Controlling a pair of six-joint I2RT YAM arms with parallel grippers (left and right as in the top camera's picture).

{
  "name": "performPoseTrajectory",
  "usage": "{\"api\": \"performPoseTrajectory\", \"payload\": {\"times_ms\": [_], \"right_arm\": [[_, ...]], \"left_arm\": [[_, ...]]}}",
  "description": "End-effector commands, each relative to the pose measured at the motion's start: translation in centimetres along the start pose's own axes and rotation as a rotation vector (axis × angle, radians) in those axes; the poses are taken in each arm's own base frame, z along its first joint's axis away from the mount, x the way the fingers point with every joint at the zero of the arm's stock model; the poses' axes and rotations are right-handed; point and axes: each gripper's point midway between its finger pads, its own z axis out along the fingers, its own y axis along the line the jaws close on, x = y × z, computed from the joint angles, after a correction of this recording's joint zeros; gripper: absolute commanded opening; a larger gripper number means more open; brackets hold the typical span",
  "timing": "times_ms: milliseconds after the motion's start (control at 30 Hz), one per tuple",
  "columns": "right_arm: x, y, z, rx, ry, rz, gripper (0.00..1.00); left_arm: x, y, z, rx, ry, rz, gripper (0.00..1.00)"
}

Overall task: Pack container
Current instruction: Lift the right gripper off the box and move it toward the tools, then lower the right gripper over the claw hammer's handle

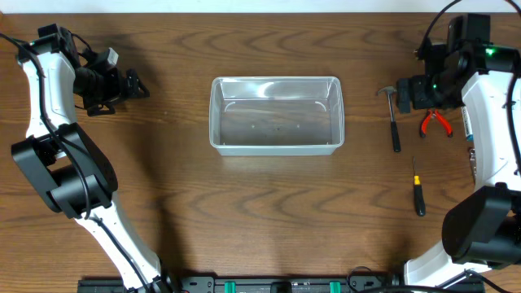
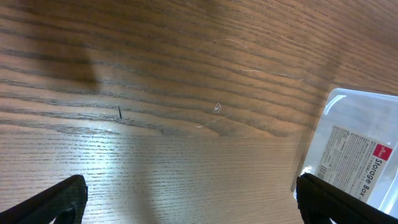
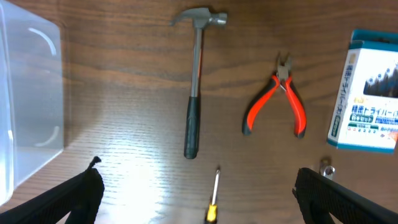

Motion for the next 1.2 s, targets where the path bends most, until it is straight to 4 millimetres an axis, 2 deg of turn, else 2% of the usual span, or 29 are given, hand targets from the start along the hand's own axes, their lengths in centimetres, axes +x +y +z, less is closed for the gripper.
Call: {"api": "performPoseTrajectory", "payload": {"times_ms": [0,133,267,467,667,867,1167], "right_arm": [[-0.1,0.1,0.7,-0.011,-0.011,-0.096,0.99],[-1.4,-0.1,0.8,0.003,-0.065,-0.095,0.99],[-1.3,-0.1,0.8,-0.001,-0.063,-0.02,0.99],[-2.3,-0.2,0.9,0.006,-0.099,-0.018,0.99],[-2.9,0.2,2.6,-0.025,-0.098,-0.087,0.99],[-2.1,0.5,3.4,-0.048,-0.052,0.052,0.99],[-0.9,1.0,3.8,-0.068,0.003,0.101,0.99]], "left_arm": [[-0.6,-0.5,-1.7,-0.012,-0.043,0.019,0.98],[-0.6,-0.5,-1.7,-0.012,-0.043,0.019,0.98],[-0.6,-0.5,-1.7,-0.012,-0.043,0.019,0.98],[-0.6,-0.5,-1.7,-0.012,-0.043,0.019,0.98],[-0.6,-0.5,-1.7,-0.012,-0.043,0.019,0.98],[-0.6,-0.5,-1.7,-0.012,-0.043,0.019,0.98],[-0.6,-0.5,-1.7,-0.012,-0.043,0.019,0.98]]}}
